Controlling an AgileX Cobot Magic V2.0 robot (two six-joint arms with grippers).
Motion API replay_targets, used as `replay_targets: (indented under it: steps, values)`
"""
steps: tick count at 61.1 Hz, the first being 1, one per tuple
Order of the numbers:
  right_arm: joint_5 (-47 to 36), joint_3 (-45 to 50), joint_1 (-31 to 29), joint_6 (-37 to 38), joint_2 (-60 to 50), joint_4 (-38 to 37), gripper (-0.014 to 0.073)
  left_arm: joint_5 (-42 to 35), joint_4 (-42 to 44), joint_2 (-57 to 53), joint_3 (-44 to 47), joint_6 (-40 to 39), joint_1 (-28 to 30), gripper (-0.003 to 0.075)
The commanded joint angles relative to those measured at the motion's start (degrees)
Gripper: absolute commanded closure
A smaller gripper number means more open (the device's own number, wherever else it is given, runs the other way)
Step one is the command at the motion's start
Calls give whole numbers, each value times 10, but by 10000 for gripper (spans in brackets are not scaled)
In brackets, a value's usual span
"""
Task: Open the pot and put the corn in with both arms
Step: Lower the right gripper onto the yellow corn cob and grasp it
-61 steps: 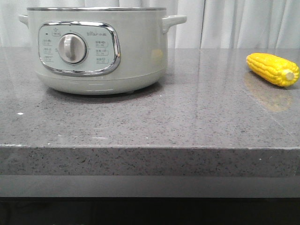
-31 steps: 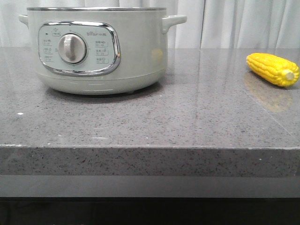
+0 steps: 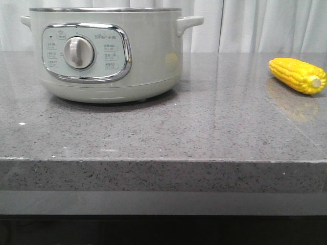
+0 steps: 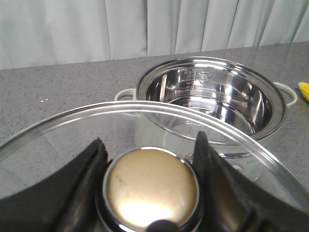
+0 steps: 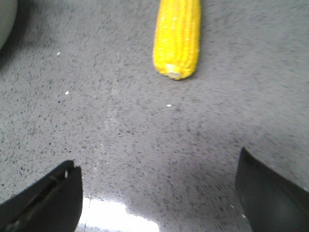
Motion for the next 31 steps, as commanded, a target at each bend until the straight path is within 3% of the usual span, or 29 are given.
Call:
replay_targets:
  steps: [1,17,31]
  values:
    - [-19,-52,26,-10,41,-15,-60,-81,-3,-2,-21,-4,0,471]
    - [2,-179,31,50,191,-95,-60,-81,-3,-2,-21,-4,0,471]
    - [41,-283,28,50,301,-100,-60,-81,-3,-2,-21,-4,0,471]
